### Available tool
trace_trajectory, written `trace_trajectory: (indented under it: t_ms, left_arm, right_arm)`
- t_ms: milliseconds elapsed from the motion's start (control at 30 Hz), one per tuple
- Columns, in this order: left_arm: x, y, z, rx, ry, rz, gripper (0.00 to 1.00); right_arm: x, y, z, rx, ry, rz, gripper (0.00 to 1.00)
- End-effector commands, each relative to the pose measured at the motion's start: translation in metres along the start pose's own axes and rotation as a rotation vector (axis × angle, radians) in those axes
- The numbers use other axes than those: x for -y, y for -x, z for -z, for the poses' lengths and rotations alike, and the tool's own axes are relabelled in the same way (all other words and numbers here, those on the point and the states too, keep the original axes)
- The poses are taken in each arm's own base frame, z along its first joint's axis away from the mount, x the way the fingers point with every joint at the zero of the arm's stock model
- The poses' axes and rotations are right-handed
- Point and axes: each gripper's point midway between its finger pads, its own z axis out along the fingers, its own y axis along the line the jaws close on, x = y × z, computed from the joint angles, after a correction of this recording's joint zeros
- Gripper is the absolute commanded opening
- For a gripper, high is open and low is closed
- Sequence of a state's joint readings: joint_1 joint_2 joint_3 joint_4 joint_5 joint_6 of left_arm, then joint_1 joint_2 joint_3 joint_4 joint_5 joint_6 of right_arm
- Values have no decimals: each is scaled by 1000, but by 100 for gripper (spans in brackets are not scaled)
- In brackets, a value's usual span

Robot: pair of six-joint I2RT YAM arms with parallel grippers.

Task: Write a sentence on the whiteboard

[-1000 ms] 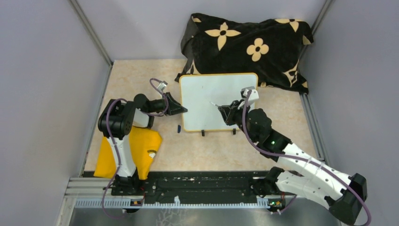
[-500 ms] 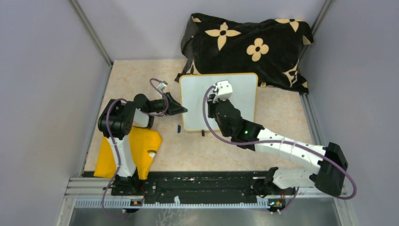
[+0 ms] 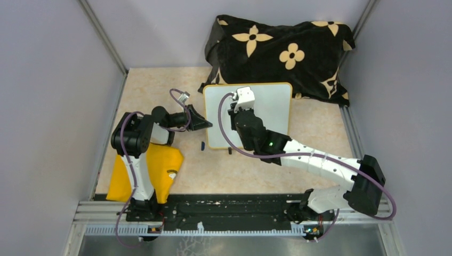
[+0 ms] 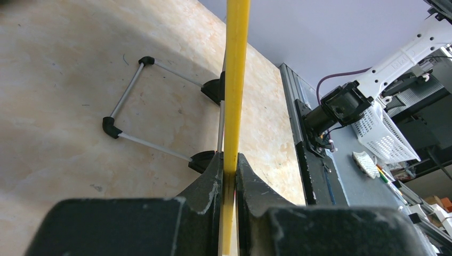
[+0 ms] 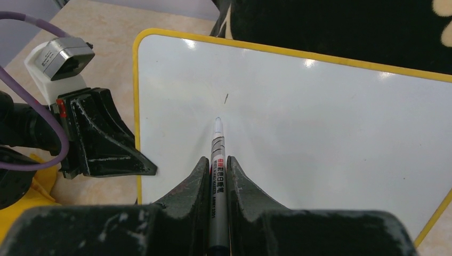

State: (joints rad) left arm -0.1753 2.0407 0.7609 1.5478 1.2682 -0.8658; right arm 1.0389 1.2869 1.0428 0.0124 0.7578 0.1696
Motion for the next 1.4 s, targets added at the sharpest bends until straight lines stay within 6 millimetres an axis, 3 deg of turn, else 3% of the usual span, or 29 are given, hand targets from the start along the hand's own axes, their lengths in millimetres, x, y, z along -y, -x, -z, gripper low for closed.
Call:
trace_trajectory:
  t_ms: [0, 700, 1367]
  left_arm:
    - [12, 9, -3, 29, -65, -213, 0]
    - [11, 8, -4, 28, -64, -208, 0]
    - [10, 8, -4, 27, -65, -208, 0]
  right_arm:
    - [-11, 30, 4, 58, 38, -75, 0]
    - [-39, 27, -19, 61, 64, -124, 0]
    - [-35, 12, -32, 15, 39, -127, 0]
